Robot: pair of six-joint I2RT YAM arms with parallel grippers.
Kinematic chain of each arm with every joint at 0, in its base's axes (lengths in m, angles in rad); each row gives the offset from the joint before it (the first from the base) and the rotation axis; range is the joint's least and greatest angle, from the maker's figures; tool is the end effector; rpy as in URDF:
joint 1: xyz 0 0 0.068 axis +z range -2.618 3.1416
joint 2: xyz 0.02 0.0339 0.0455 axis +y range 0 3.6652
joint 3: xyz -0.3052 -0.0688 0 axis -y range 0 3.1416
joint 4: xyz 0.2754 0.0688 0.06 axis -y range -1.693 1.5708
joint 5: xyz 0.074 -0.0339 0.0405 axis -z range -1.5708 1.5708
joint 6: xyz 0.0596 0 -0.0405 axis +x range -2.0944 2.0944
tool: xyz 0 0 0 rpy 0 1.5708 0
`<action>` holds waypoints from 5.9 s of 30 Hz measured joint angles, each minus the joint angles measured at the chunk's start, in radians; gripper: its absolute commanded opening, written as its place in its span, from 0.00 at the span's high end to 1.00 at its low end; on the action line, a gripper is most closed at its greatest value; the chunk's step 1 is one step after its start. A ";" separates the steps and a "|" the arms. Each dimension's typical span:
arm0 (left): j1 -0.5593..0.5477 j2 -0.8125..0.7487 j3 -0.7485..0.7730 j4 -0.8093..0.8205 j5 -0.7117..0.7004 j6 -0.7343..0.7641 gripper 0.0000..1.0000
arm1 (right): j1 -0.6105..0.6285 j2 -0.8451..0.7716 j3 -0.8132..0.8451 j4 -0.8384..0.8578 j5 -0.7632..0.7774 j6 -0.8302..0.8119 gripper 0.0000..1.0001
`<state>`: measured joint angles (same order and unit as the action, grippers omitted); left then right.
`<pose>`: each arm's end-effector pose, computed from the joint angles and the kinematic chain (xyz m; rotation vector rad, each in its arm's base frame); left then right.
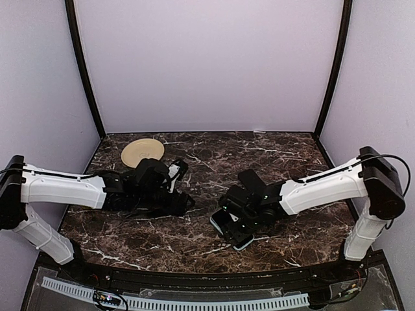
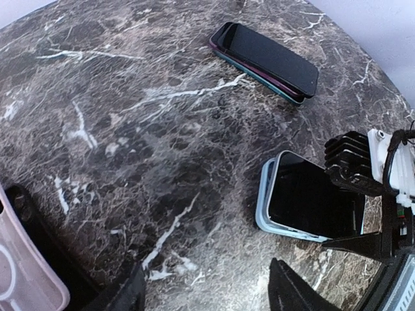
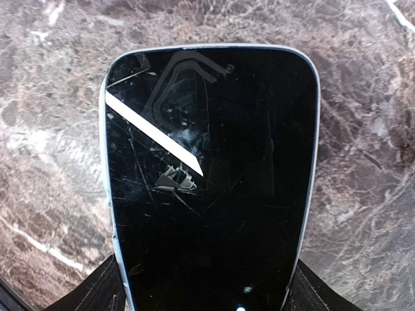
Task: Put the phone into the phone case
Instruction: Pick up the phone with the phone case at the center of the board, then pass from the right arm to the left, then press the phone with the phone case, then place the phone with the phone case at the center of the board.
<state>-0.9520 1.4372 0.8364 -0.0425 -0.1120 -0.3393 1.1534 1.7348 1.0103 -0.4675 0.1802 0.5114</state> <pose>0.2067 -0.2788 0.2299 0.6247 2.1864 -0.5822 0.1577 0.3292 0.1538 -0.8215 2.6214 0.2224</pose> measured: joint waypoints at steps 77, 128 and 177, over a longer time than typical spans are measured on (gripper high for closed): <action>-0.095 -0.196 -0.091 0.531 0.700 0.264 0.44 | -0.101 -0.576 -0.066 0.322 -0.689 -0.508 1.00; -0.151 -0.240 -0.126 0.658 0.525 0.166 1.00 | -0.105 -0.652 -0.163 0.520 -0.673 -0.422 0.62; -0.164 -0.306 -0.146 0.335 0.039 0.146 0.08 | -0.272 -0.548 -0.001 0.241 -0.534 -0.299 1.00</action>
<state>-1.1156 1.1313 0.6899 0.2920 -0.0731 -0.1928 0.8814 1.1866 1.0092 -0.2260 -0.3542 0.2127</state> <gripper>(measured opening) 0.879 0.107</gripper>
